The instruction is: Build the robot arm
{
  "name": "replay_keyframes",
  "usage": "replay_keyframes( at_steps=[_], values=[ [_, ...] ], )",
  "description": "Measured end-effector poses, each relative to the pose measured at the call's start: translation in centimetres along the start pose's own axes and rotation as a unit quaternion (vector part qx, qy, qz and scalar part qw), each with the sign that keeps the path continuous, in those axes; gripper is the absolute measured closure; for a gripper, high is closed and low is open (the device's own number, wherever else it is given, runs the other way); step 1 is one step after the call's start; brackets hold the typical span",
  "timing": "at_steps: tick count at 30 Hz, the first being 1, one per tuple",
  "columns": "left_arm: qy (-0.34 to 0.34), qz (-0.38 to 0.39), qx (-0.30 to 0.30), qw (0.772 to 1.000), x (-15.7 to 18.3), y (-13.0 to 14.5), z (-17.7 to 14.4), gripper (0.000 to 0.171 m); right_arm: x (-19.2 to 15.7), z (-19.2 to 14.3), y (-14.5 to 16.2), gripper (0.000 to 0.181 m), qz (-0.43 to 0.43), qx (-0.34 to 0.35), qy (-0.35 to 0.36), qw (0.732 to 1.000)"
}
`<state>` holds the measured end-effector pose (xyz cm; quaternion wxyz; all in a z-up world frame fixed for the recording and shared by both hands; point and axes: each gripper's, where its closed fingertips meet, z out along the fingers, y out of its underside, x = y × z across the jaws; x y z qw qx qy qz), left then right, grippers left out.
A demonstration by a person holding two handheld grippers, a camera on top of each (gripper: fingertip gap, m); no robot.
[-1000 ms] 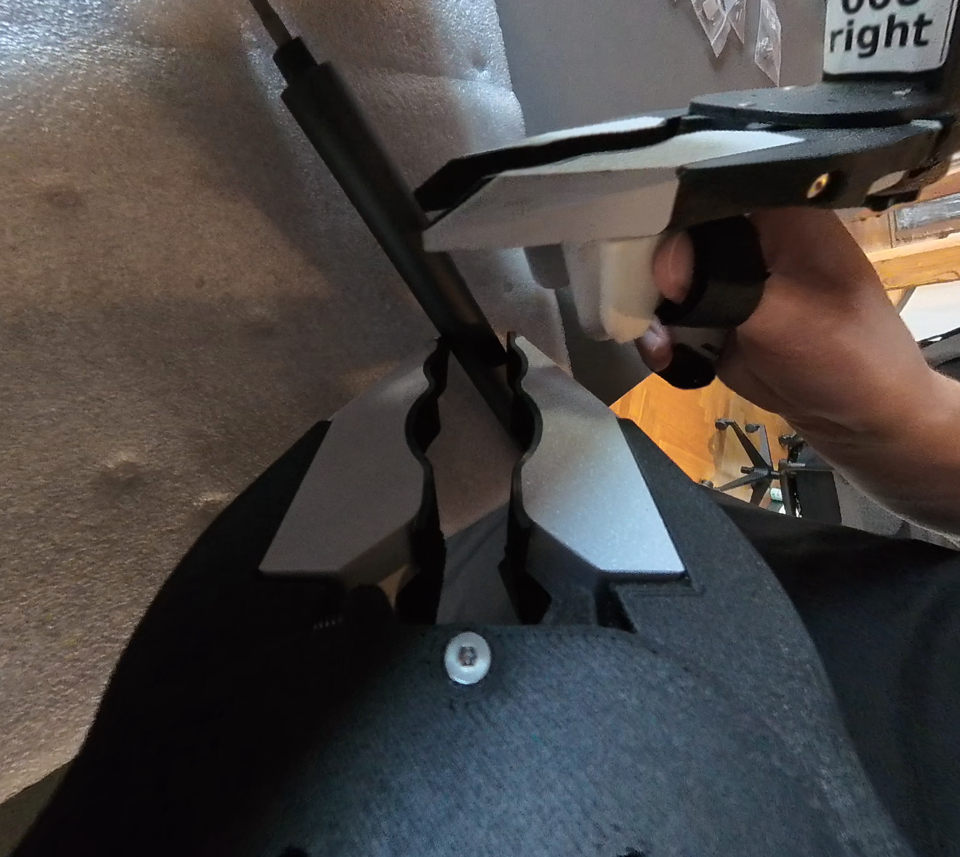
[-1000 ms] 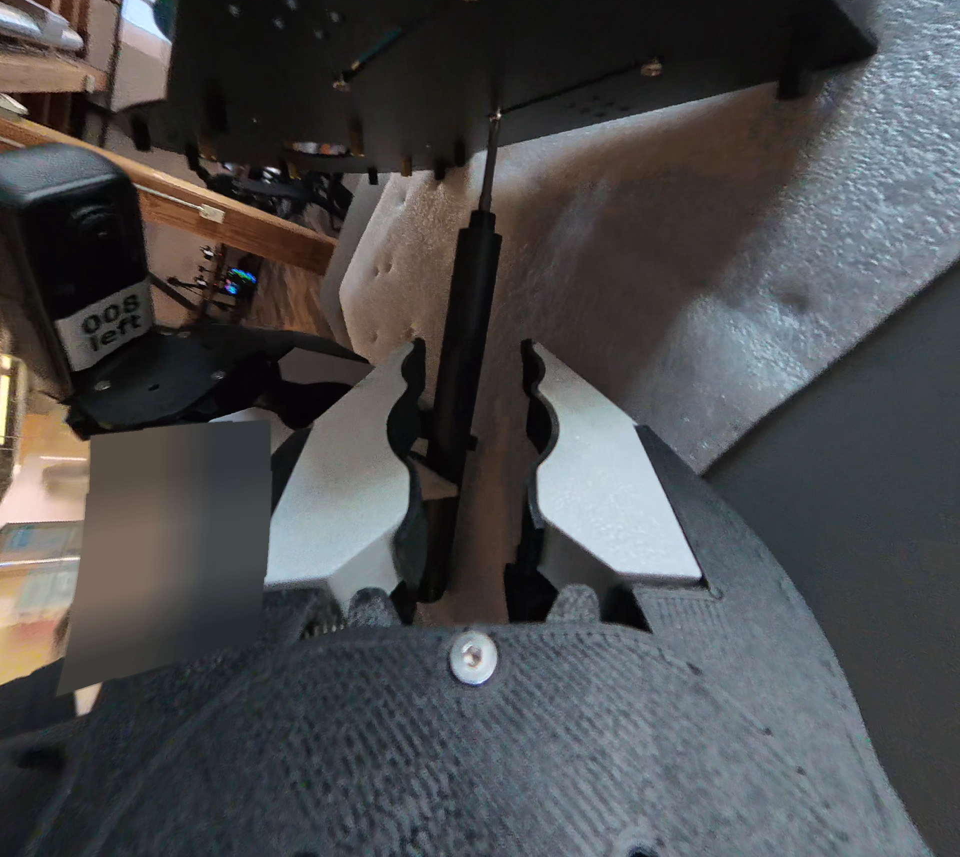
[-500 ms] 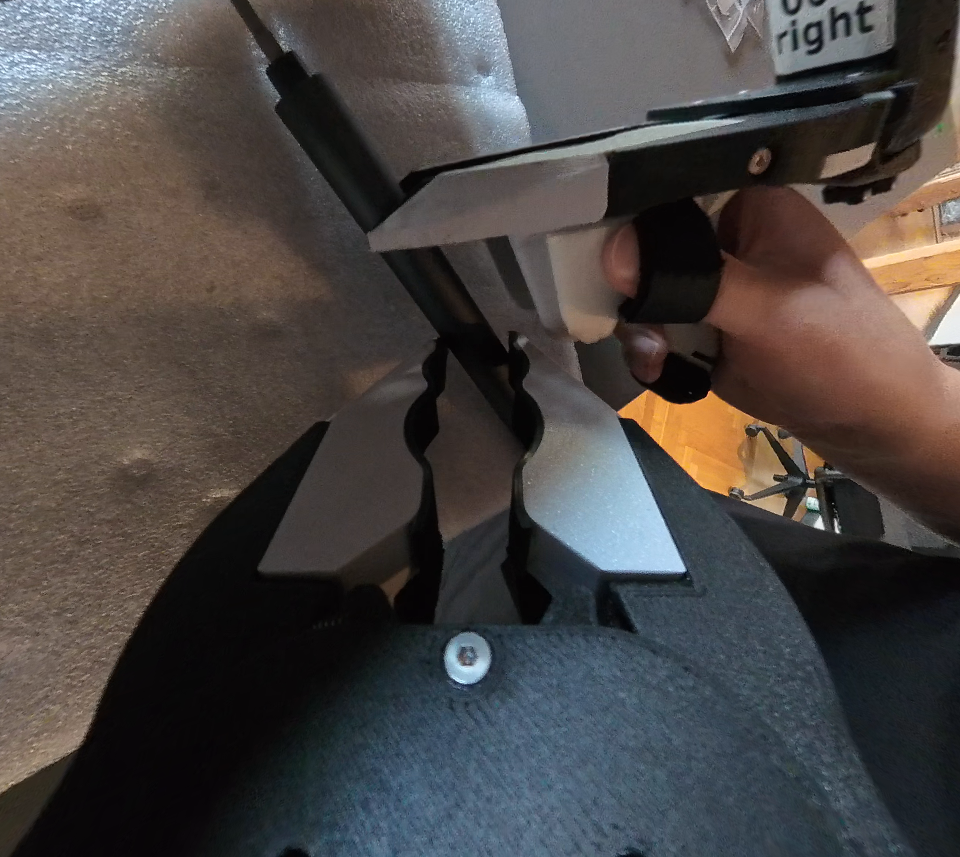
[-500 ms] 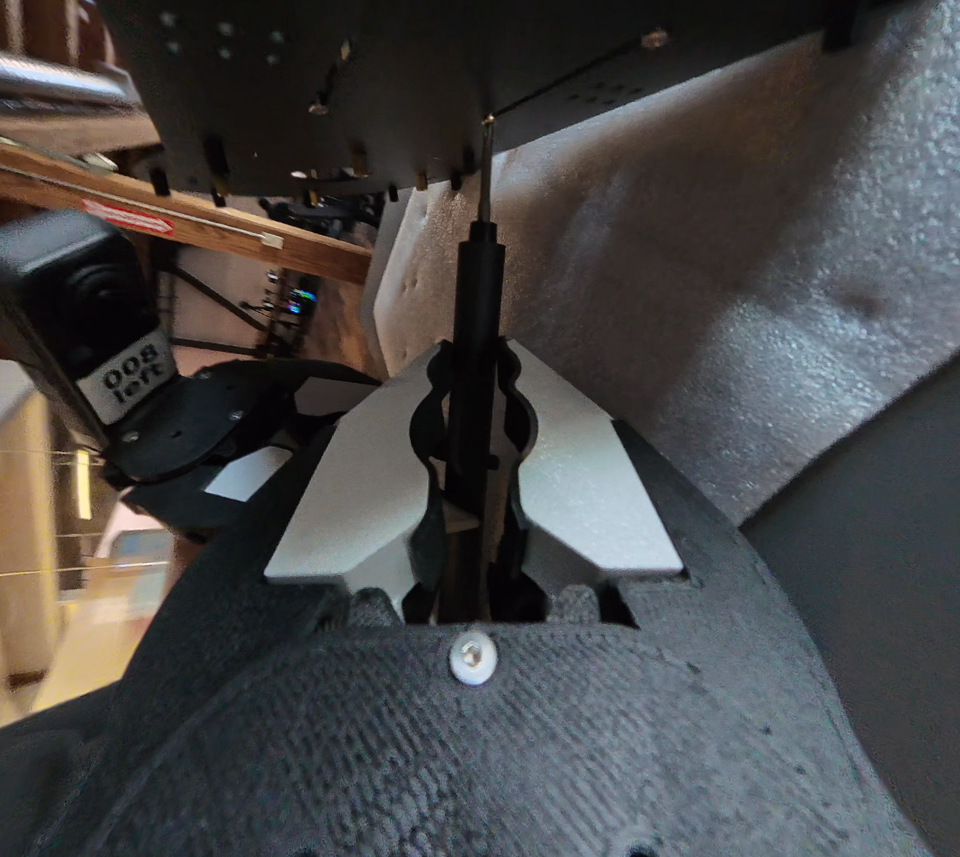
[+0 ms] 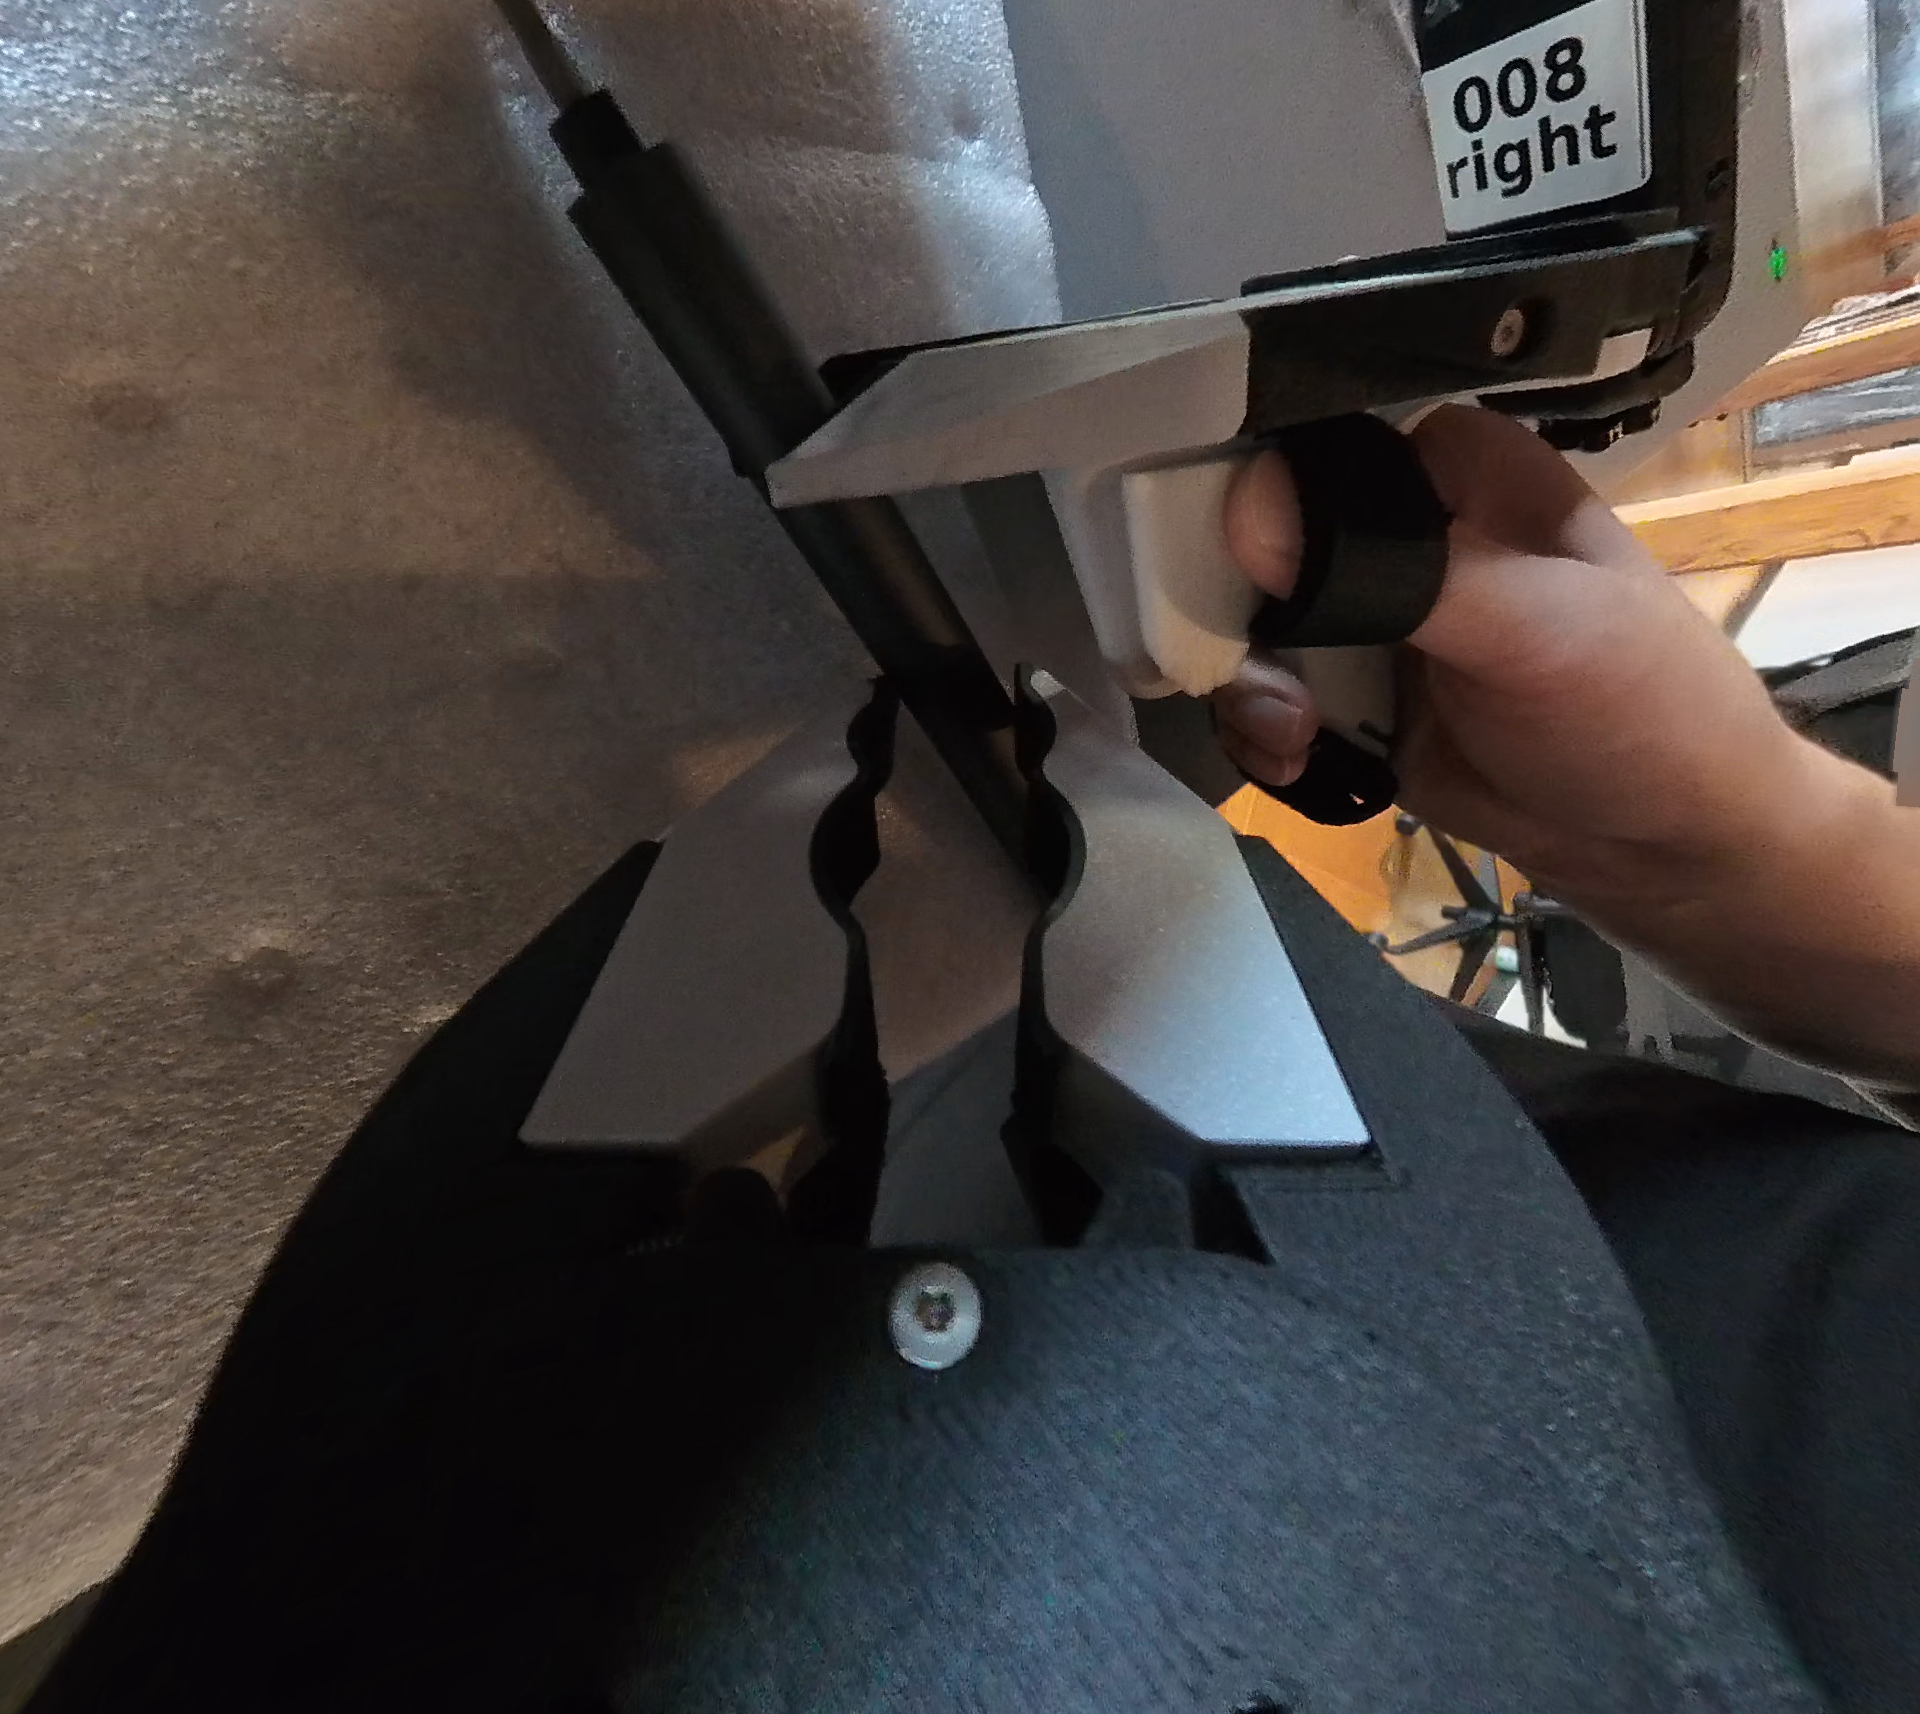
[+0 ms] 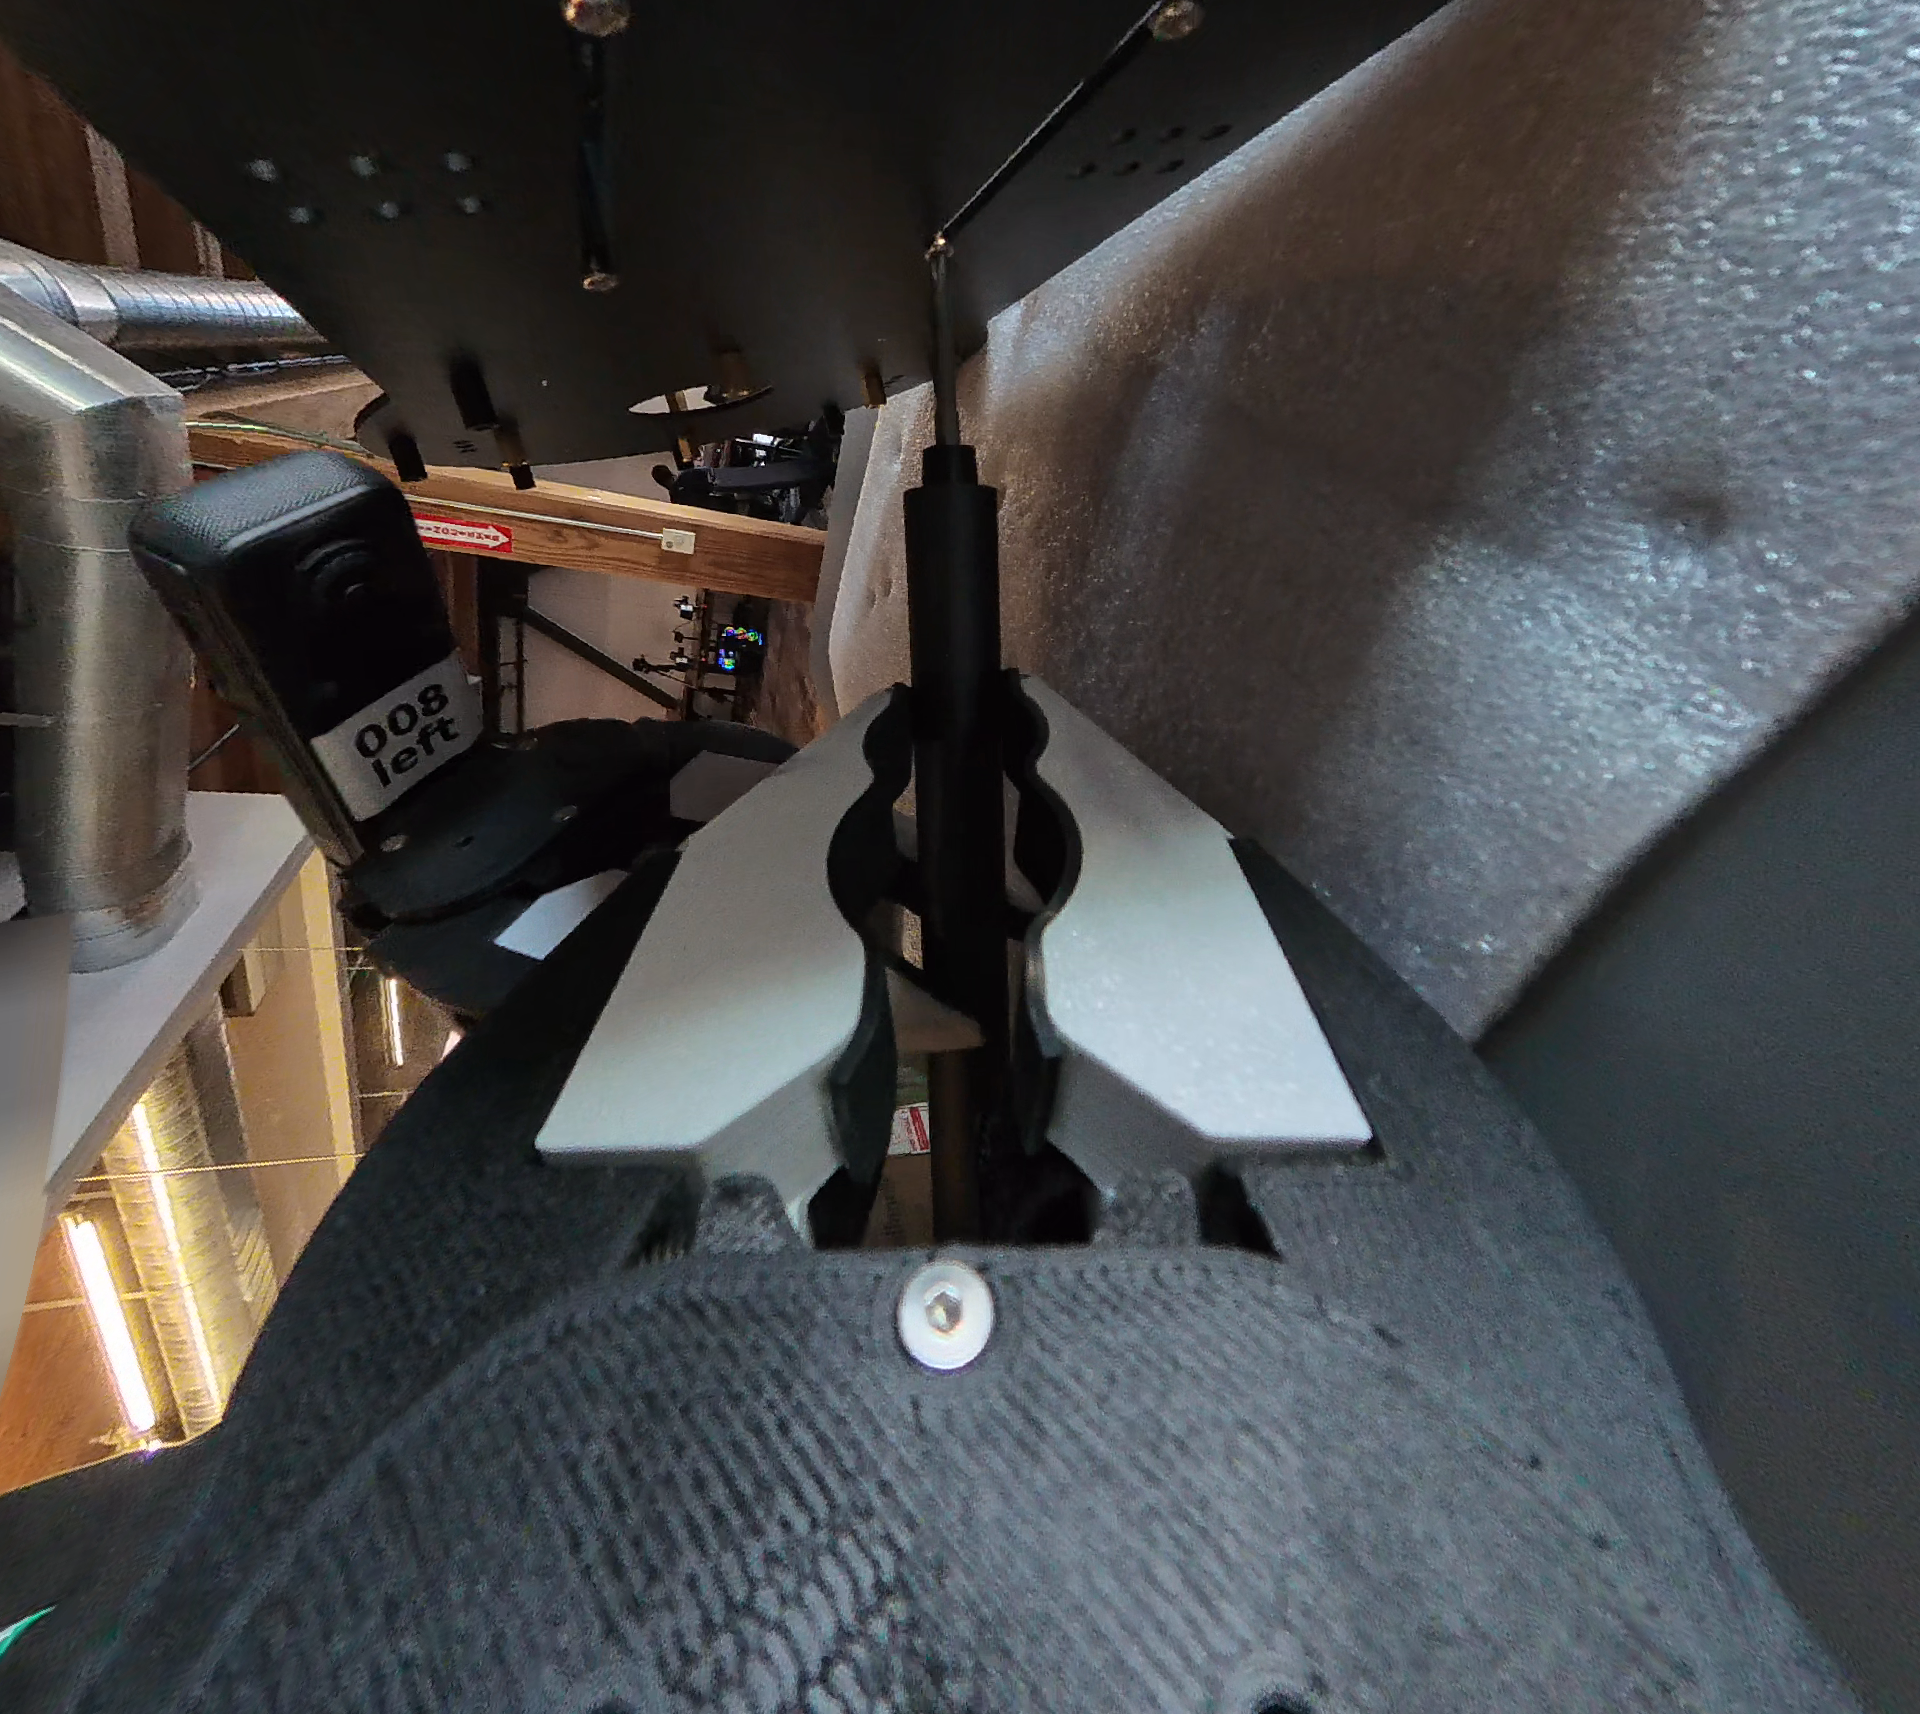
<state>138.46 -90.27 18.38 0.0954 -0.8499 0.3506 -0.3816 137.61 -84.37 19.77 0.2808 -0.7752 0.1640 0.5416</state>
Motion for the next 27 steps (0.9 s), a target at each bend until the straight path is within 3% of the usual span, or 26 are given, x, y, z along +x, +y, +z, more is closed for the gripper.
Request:
replay_keyframes(
  at_steps=[1,4,7,10,13,15,19,23,27],
  values=[
    [-0.002,0.000,-0.005,1.000,0.00,0.02,0.01,0.151,0.01,-0.01,-0.01,0.165,-0.003,0.001,0.002,1.000],
    [-0.013,0.005,-0.014,1.000,-0.03,0.07,0.03,0.151,0.06,0.00,-0.06,0.164,-0.016,-0.001,0.015,1.000],
    [-0.027,0.012,-0.018,0.999,-0.07,0.08,0.04,0.151,0.41,0.25,0.34,0.147,-0.071,-0.037,0.069,0.994],
    [-0.031,0.011,-0.018,0.999,-0.09,0.07,0.07,0.151,0.76,0.38,0.30,0.148,-0.147,-0.067,0.127,0.979],
    [-0.035,0.012,-0.017,0.999,-0.11,0.06,0.08,0.151,0.89,0.39,0.27,0.152,-0.171,-0.087,0.154,0.969],
    [-0.038,0.014,-0.015,0.999,-0.12,0.05,0.09,0.151,0.83,0.41,0.24,0.163,-0.172,-0.090,0.150,0.969],
    [-0.038,0.014,-0.009,0.999,-0.16,-0.01,0.11,0.150,0.64,0.48,0.28,0.164,-0.128,-0.080,0.110,0.982],
    [-0.029,0.010,-0.007,1.000,-0.11,-0.02,0.19,0.148,0.11,0.53,0.40,0.165,-0.017,-0.059,0.018,0.998],
    [-0.016,0.002,0.004,1.000,0.04,-0.15,0.24,0.145,0.09,0.33,0.27,0.165,-0.004,-0.051,0.001,0.999]
  ],
)
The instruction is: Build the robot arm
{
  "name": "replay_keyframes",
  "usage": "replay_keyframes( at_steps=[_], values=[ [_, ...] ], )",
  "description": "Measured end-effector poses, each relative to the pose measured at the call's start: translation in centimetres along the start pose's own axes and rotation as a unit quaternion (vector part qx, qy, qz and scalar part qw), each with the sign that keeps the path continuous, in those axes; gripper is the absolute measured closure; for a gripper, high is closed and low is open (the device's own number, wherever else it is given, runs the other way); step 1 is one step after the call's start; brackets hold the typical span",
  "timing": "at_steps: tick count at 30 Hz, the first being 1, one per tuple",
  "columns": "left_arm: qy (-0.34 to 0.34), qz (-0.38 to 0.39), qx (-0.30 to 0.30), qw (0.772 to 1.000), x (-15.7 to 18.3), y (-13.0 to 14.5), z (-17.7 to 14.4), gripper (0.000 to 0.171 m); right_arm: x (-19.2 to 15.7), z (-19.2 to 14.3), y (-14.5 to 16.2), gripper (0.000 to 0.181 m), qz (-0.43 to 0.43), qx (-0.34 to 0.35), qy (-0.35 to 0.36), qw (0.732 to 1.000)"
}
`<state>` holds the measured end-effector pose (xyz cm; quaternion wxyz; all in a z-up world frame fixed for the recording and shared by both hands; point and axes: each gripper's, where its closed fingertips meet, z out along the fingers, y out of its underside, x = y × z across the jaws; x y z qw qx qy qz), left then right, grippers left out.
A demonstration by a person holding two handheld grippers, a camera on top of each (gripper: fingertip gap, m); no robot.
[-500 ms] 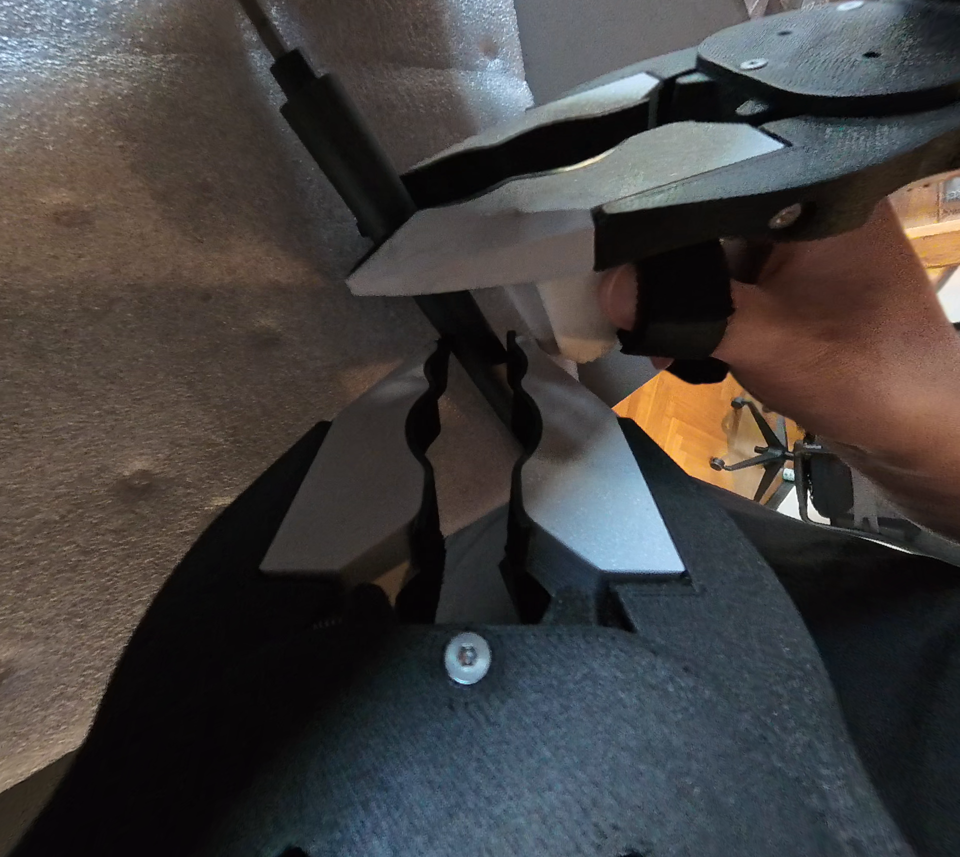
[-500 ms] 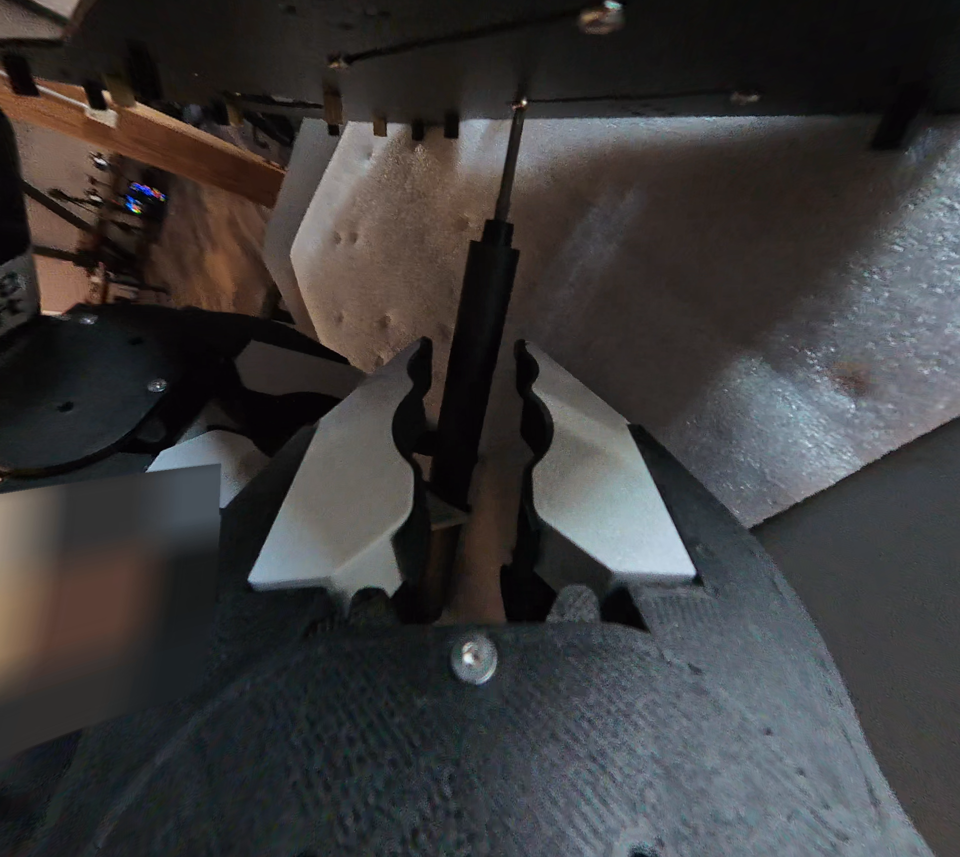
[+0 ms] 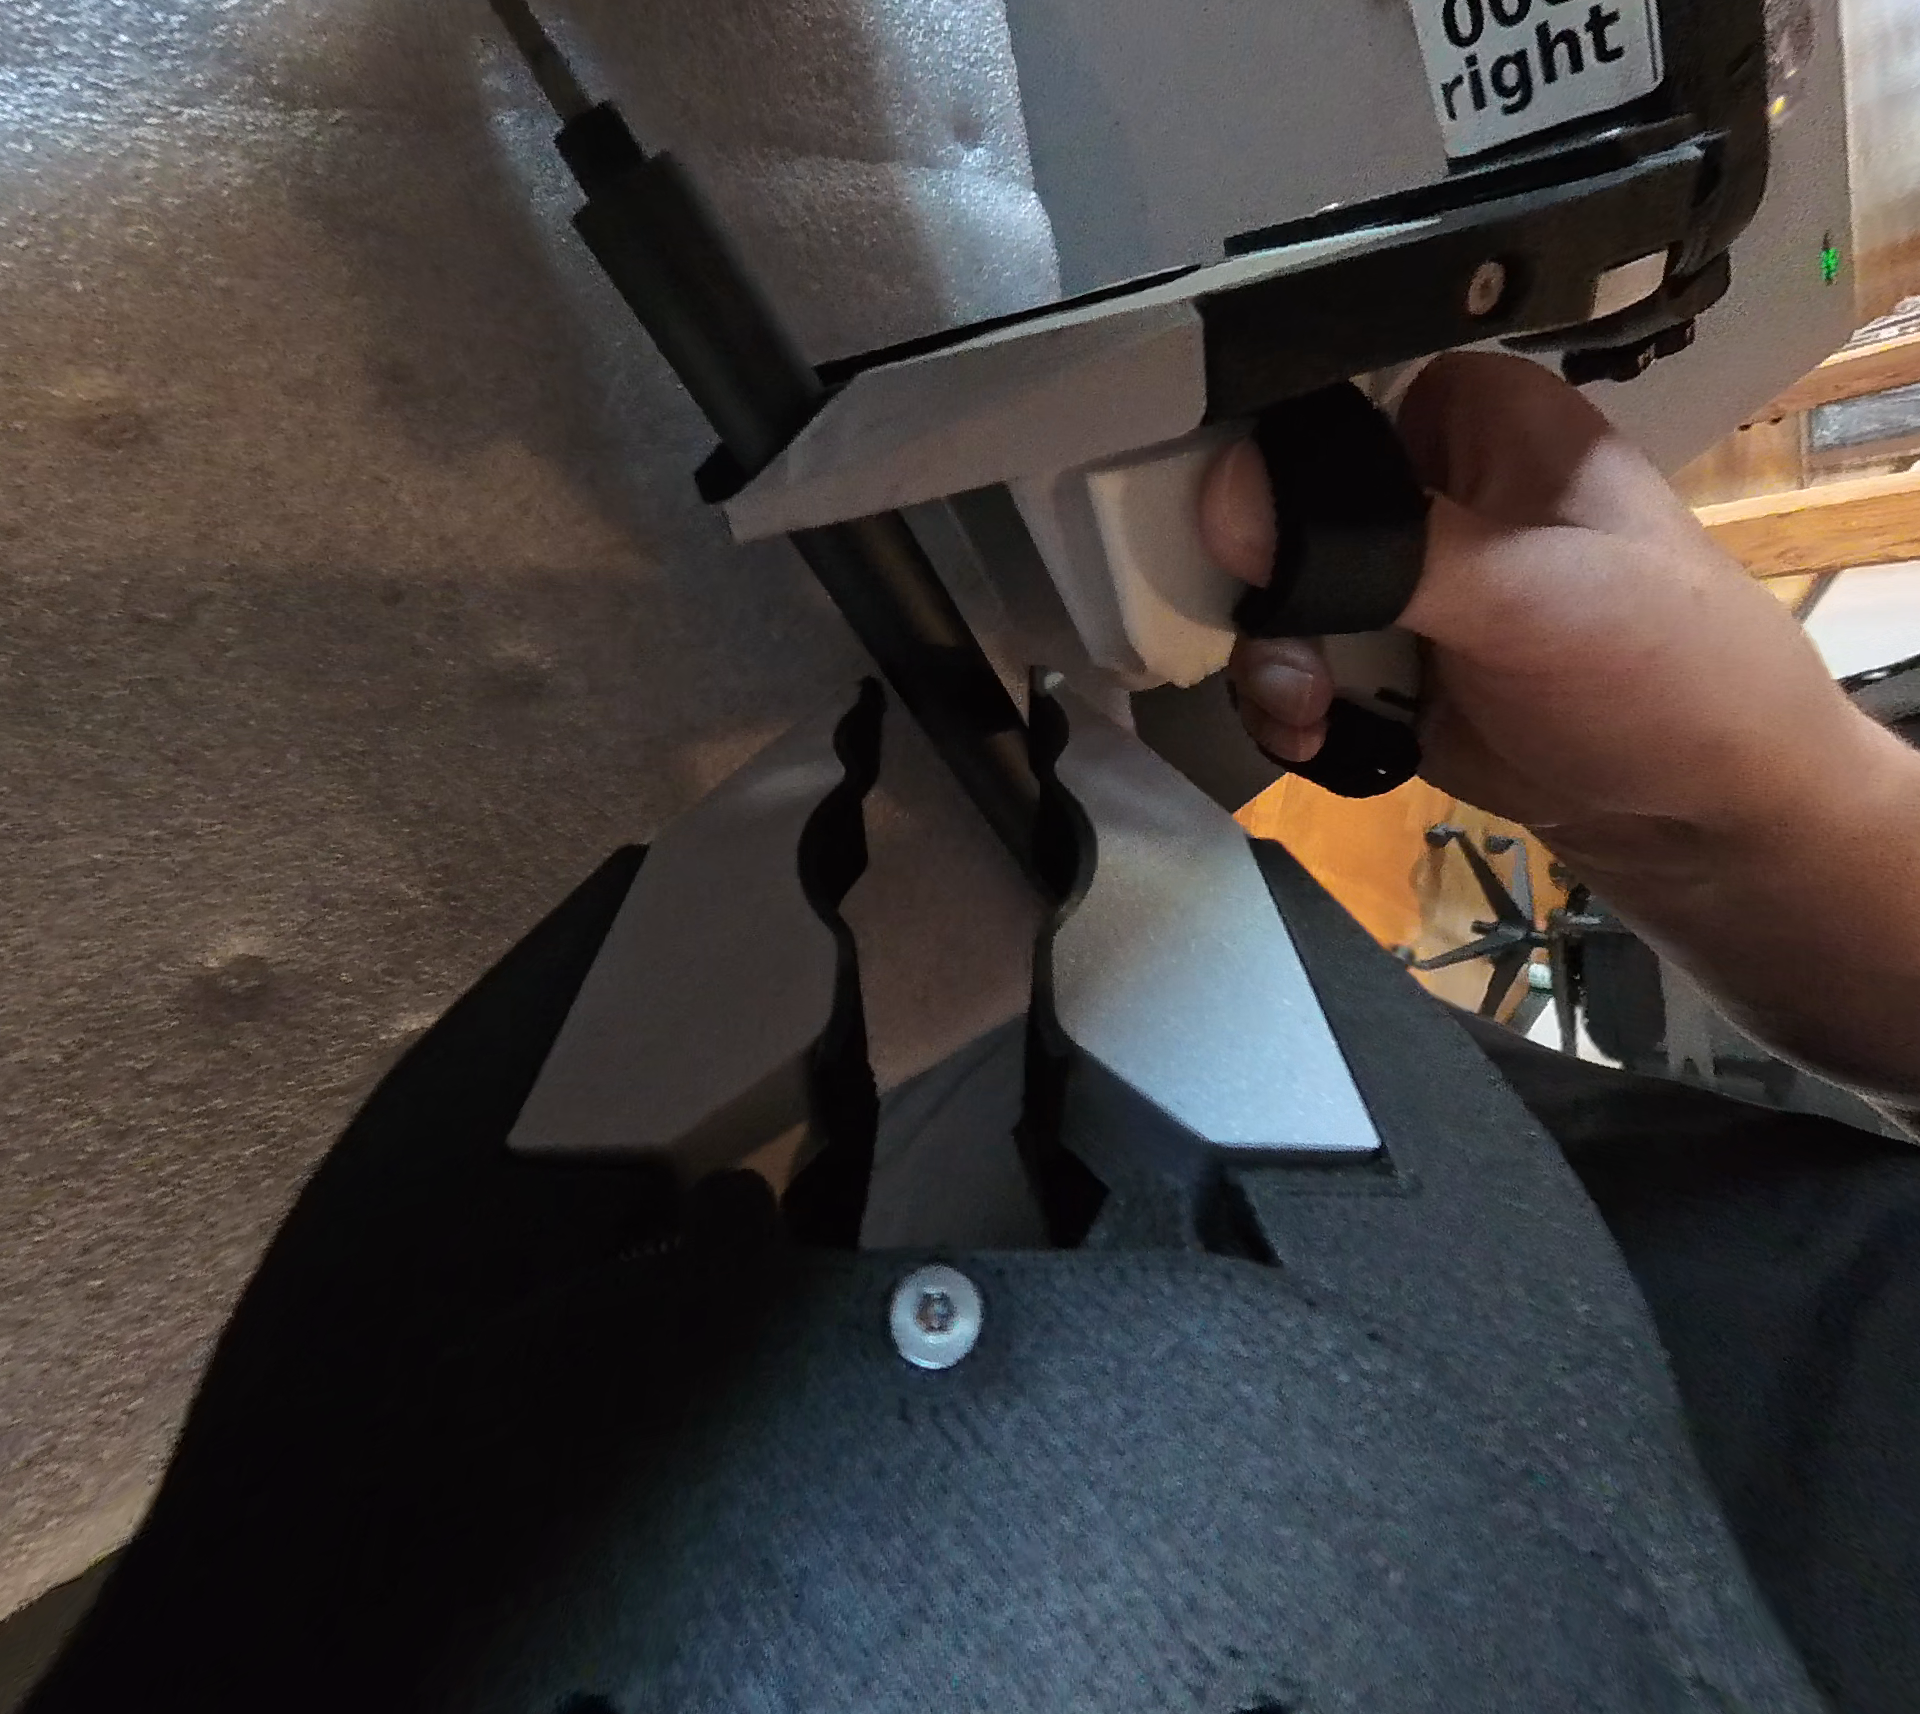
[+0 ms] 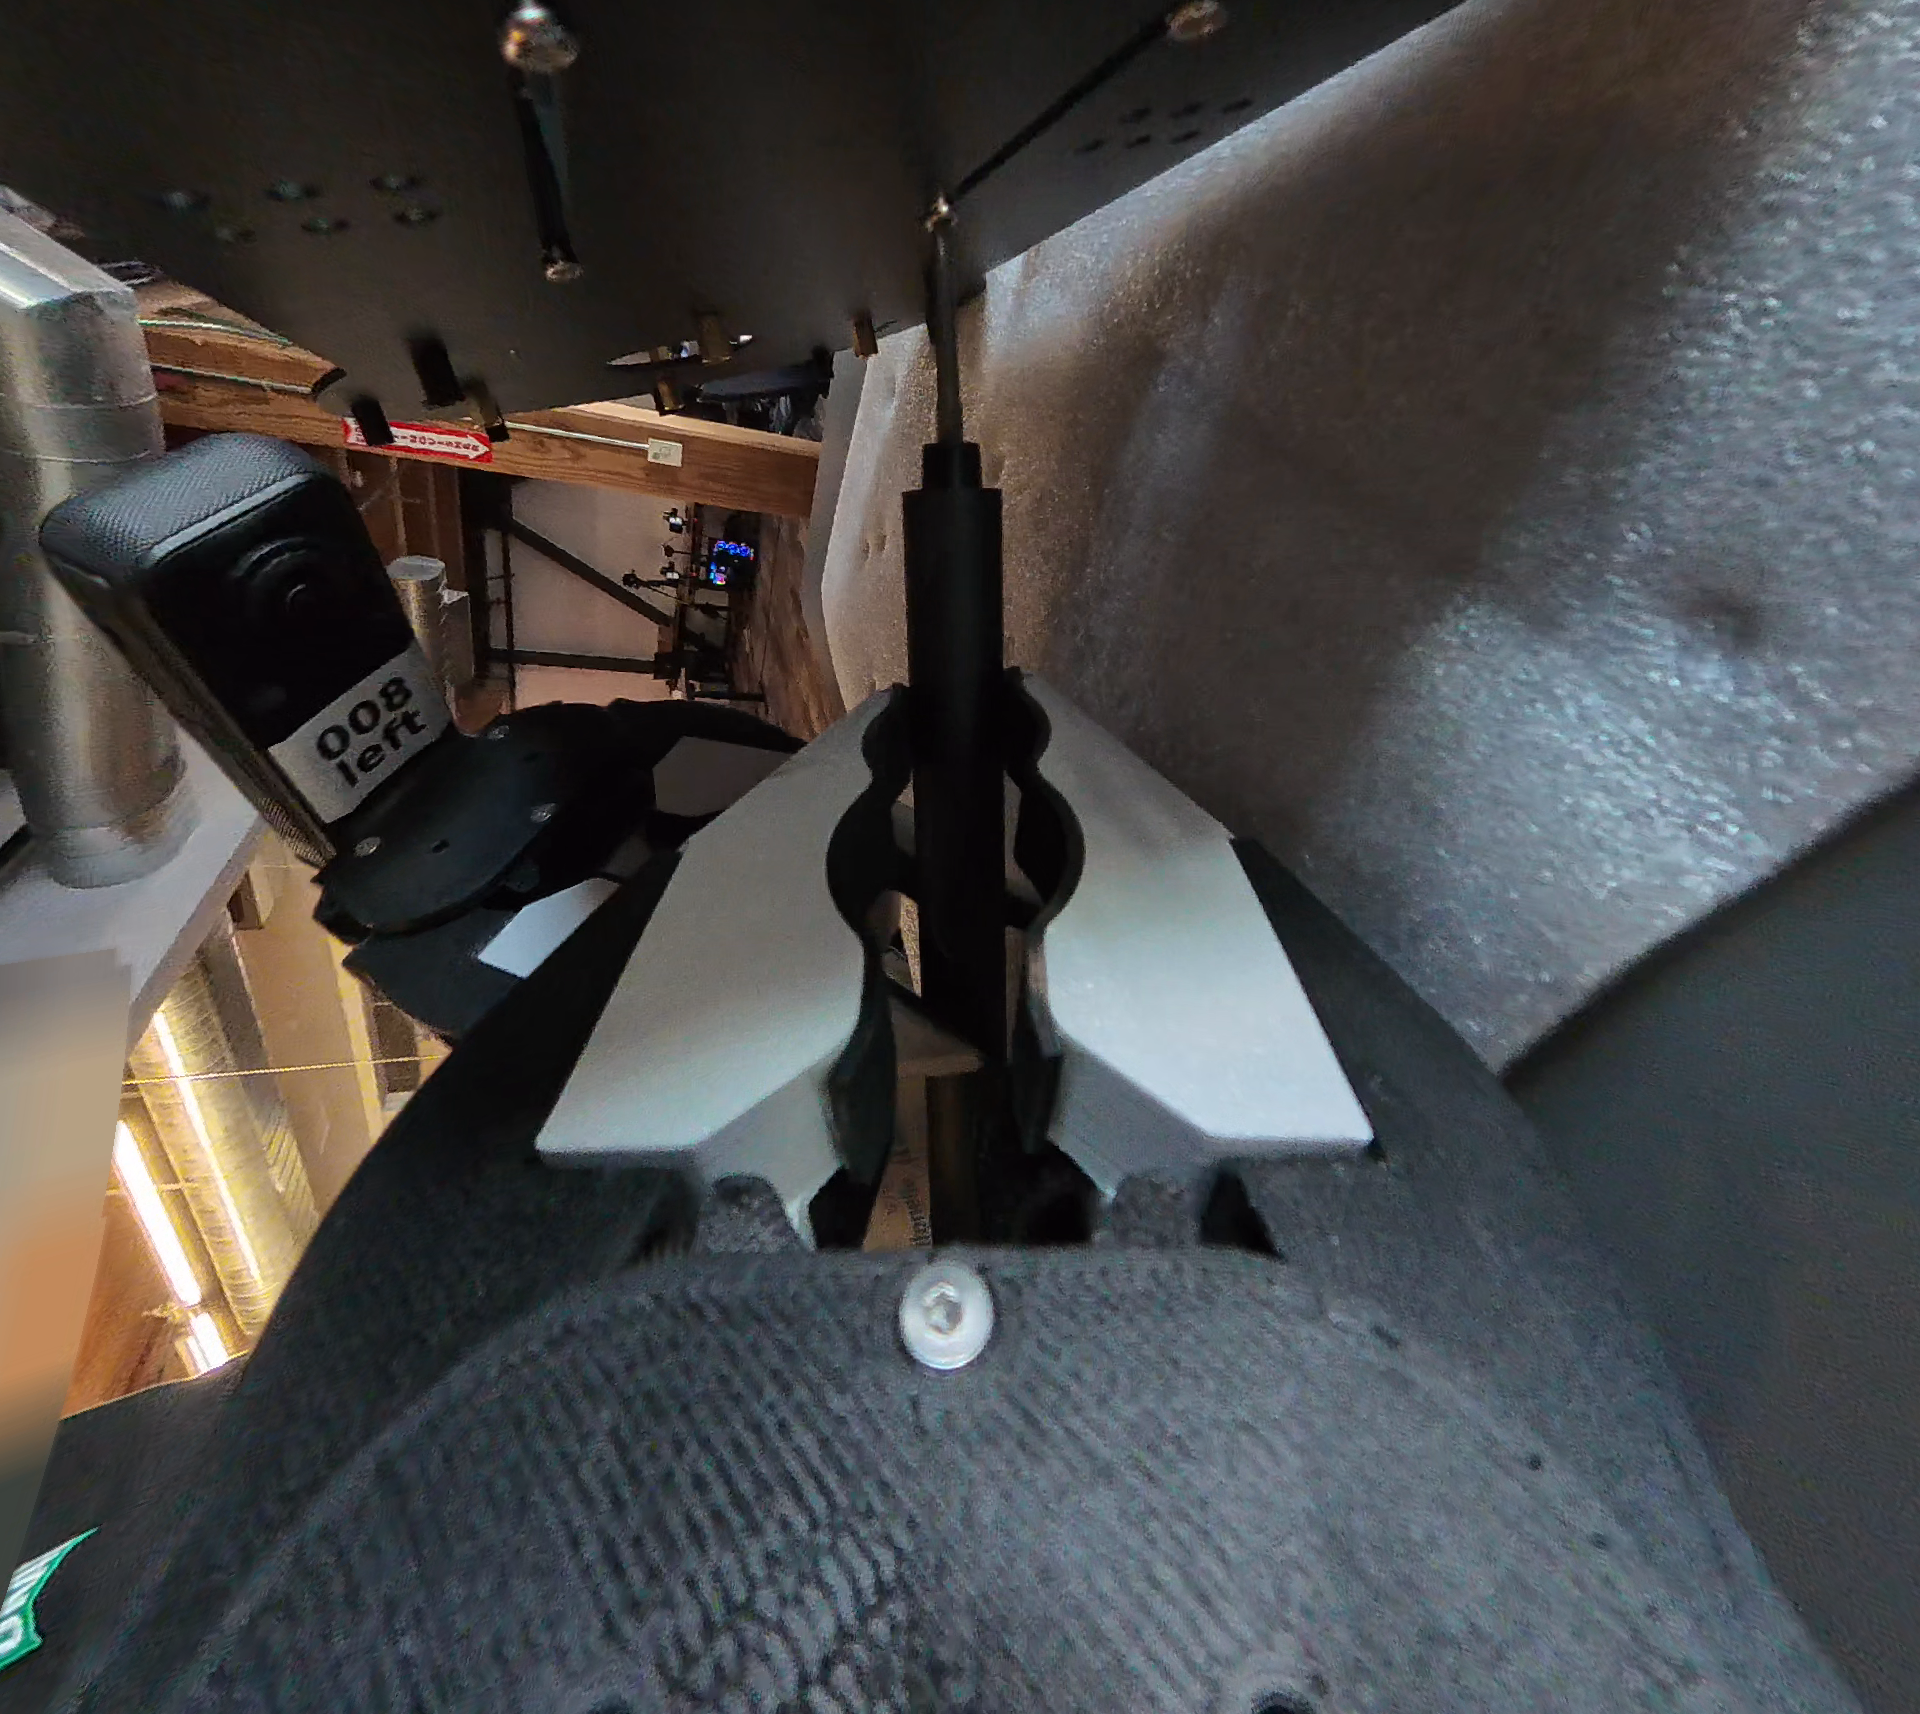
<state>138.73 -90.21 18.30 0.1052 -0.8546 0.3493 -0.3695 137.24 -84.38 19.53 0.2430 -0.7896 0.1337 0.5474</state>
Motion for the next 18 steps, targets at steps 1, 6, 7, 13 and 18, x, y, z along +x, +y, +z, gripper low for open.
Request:
replay_keyframes(
  at_steps=[1,6,7,13,18],
  values=[
    [0.002,-0.003,0.002,1.000,0.00,-0.05,0.02,0.145,0.00,0.02,-0.01,0.165,0.000,0.001,0.000,1.000],
    [-0.017,0.014,-0.016,1.000,-0.18,0.04,0.07,0.148,-0.07,0.13,0.01,0.165,0.011,-0.004,-0.011,1.000],
    [-0.022,0.019,-0.022,0.999,-0.21,0.05,0.08,0.149,-0.06,0.13,0.00,0.165,0.011,-0.003,-0.011,1.000],
    [-0.033,0.027,-0.034,0.999,-0.20,0.09,0.09,0.149,-0.27,-0.03,-0.05,0.160,0.019,-0.013,-0.018,1.000],
    [-0.042,0.031,-0.040,0.998,-0.22,0.11,0.09,0.149,0.47,-0.28,0.04,0.155,-0.042,-0.039,0.058,0.997]
  ],
)
